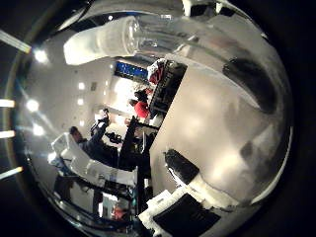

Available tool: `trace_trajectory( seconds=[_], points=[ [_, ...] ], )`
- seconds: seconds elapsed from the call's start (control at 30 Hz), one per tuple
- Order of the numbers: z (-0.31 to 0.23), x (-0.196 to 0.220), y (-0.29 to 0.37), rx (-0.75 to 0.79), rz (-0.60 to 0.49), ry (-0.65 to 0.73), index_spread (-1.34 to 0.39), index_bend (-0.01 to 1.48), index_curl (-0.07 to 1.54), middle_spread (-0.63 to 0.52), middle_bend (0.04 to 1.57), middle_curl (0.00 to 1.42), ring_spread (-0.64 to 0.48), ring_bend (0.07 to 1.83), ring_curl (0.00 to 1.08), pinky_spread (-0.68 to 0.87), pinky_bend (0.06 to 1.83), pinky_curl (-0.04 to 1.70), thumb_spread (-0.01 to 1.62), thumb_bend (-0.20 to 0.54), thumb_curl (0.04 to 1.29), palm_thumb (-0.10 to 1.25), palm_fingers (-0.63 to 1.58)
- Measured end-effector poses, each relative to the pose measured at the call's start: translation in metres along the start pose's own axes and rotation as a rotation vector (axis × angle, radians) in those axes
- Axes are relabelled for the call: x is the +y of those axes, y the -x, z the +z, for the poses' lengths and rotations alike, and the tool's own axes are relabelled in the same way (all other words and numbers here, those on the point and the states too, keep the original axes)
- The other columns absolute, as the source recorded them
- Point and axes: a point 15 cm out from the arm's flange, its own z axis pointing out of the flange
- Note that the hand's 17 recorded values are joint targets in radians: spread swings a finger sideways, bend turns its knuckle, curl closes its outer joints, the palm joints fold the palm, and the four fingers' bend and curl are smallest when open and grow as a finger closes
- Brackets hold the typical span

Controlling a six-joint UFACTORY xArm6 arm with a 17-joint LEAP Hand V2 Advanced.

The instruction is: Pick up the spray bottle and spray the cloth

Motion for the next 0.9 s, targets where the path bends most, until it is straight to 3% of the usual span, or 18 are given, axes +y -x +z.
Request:
trace_trajectory(
  seconds=[0.4,0.9],
  points=[
    [-0.064,0.013,-0.045,0.095,0.032,-0.012,-0.40,0.16,0.28,0.01,0.20,0.31,0.03,0.40,0.22,0.37,0.40,0.41,1.00,-0.025,0.32,0.60,0.07],
    [-0.217,0.025,-0.065,0.245,0.044,-0.082,-0.40,0.16,0.28,0.00,0.19,0.32,0.03,0.38,0.24,0.37,0.39,0.34,1.01,-0.024,0.31,0.61,0.12]
  ],
)
